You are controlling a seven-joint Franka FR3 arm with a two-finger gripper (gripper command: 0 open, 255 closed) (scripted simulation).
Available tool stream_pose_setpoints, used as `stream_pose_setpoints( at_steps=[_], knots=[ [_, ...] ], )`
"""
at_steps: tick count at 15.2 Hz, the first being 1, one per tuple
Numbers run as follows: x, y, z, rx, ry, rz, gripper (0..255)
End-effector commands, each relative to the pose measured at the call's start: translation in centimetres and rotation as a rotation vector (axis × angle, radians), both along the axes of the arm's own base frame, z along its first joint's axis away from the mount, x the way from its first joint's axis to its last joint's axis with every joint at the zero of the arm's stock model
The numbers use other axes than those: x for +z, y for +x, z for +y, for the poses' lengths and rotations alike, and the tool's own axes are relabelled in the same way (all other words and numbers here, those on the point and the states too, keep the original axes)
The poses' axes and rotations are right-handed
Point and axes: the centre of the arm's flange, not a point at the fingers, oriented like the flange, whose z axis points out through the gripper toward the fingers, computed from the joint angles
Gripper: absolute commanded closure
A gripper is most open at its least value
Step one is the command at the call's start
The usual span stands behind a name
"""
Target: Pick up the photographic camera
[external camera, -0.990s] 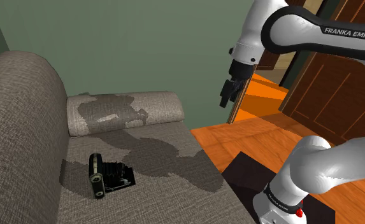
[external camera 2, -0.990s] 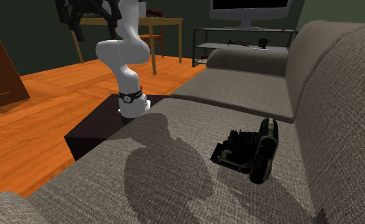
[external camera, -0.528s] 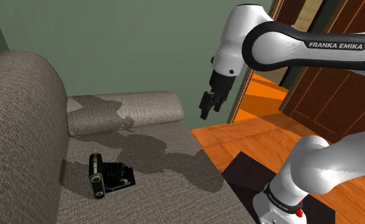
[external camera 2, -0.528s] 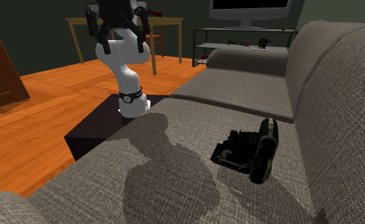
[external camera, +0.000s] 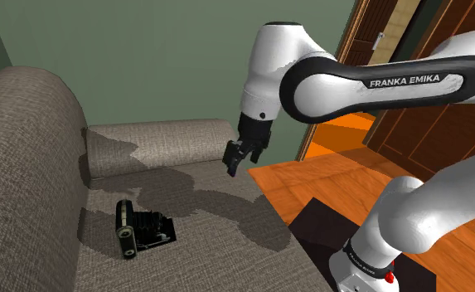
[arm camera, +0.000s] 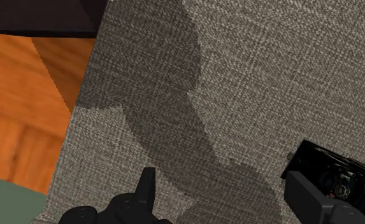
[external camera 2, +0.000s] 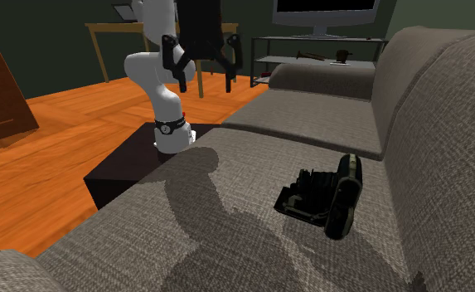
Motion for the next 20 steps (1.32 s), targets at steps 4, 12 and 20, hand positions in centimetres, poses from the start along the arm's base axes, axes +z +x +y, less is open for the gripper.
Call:
stream_pose_setpoints(
  at_steps=[4, 12, 20],
  knots=[
    [-2.7, 1.6, 6.2, -0.019, -0.016, -0.010, 0],
    [-7.0, 4.5, 15.8, -0.048, -0.043, -0.026, 0],
    [-11.2, 6.7, 22.2, -0.068, -0.062, -0.036, 0]
  ],
)
